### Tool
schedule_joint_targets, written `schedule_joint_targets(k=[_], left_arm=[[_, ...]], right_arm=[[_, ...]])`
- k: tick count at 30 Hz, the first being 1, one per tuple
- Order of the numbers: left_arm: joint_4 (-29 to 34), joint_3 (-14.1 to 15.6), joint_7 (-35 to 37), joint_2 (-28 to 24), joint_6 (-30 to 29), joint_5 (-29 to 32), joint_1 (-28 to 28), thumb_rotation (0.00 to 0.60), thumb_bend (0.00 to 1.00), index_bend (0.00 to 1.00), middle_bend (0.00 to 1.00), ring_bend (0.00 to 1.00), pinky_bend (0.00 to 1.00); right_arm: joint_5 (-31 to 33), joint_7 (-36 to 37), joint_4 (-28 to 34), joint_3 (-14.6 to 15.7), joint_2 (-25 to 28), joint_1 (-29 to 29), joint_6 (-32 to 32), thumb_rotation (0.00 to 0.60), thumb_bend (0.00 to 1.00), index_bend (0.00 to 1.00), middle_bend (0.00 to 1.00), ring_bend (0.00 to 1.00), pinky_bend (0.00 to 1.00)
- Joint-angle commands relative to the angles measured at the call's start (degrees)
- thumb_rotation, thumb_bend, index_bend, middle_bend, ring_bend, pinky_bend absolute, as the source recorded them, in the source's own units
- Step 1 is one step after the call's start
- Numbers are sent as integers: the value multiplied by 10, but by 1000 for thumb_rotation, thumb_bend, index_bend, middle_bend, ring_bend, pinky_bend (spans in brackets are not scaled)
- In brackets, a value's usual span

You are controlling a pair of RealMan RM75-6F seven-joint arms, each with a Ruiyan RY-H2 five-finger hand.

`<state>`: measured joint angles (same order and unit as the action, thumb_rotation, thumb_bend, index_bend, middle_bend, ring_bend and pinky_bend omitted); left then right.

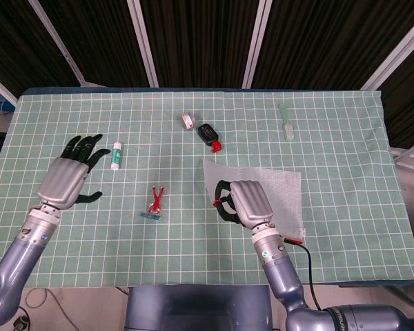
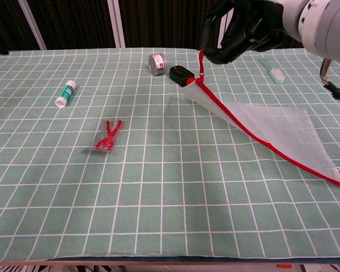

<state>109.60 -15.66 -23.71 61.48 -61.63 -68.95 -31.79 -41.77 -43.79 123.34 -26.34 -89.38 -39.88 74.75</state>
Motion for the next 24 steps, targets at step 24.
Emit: schedule_joint_targets(k=[24], left_arm=[[-47,-18,-120,192,90,216,-255,600,264,324,0,0,0]], right_arm=[[37,29,35,15,36,-48,50,600,565,673,1000,1000,1000]])
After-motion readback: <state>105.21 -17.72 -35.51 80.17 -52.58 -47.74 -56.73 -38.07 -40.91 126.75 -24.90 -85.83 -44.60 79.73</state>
